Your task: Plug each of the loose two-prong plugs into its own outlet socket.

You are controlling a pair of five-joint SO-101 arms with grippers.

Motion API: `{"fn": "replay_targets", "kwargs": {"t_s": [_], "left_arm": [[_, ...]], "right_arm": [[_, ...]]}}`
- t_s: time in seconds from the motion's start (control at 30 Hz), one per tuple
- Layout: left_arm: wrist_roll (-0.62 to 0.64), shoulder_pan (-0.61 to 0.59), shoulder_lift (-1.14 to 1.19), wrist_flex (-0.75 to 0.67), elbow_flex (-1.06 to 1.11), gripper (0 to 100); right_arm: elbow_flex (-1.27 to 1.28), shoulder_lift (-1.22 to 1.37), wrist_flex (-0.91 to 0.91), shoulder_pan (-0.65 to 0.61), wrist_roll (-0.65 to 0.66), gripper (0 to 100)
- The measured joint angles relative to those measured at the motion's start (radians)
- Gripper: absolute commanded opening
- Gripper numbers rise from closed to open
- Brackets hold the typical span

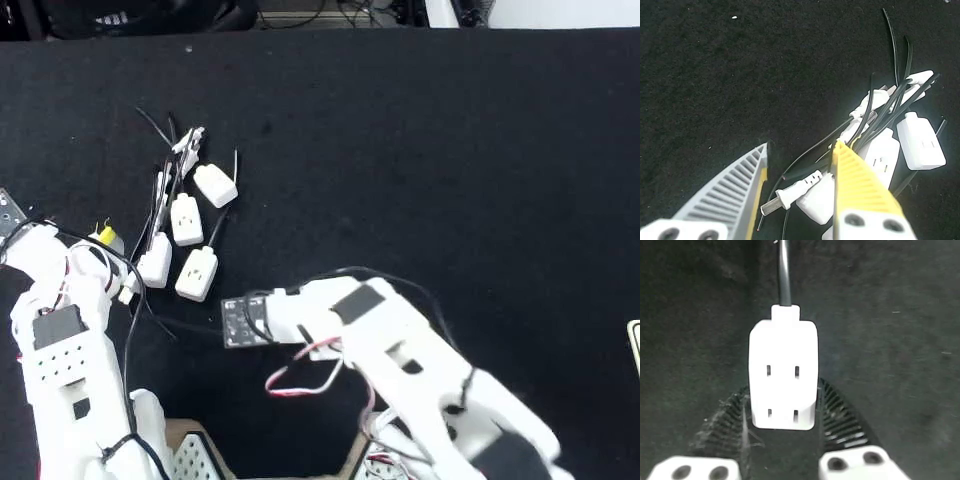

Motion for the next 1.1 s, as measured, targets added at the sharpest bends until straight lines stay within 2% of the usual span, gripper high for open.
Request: {"fn": "replay_targets", "kwargs": {"t_s": [0.07, 0.17, 0.23, 0.43, 0.6, 0.8, 0.93, 1.1], "left_arm": [[0.000, 0.000, 0.000, 0.000, 0.000, 21], [0.000, 0.000, 0.000, 0.000, 0.000, 21], [0.000, 0.000, 0.000, 0.000, 0.000, 21], [0.000, 0.000, 0.000, 0.000, 0.000, 21], [0.000, 0.000, 0.000, 0.000, 0.000, 21], [-0.006, 0.000, 0.000, 0.020, -0.017, 21], [-0.104, 0.000, 0.055, 0.172, -0.169, 21], [-0.186, 0.000, 0.304, 0.325, -0.413, 21]], "right_arm": [[-0.051, 0.087, -0.003, 0.002, -0.014, 6.4], [-0.149, 0.203, 0.000, 0.043, -0.091, 20.1], [-0.226, 0.264, 0.038, 0.084, -0.146, 25.9], [-0.376, 0.293, 0.207, 0.127, -0.203, 26.5], [-0.387, 0.192, 0.295, 0.135, -0.232, 26.5], [-0.387, -0.009, 0.345, 0.235, -0.442, 26.5], [-0.368, -0.038, 0.250, 0.328, -0.605, 26.5], [-0.198, 0.002, -0.055, 0.371, -0.815, 26.6]]}}
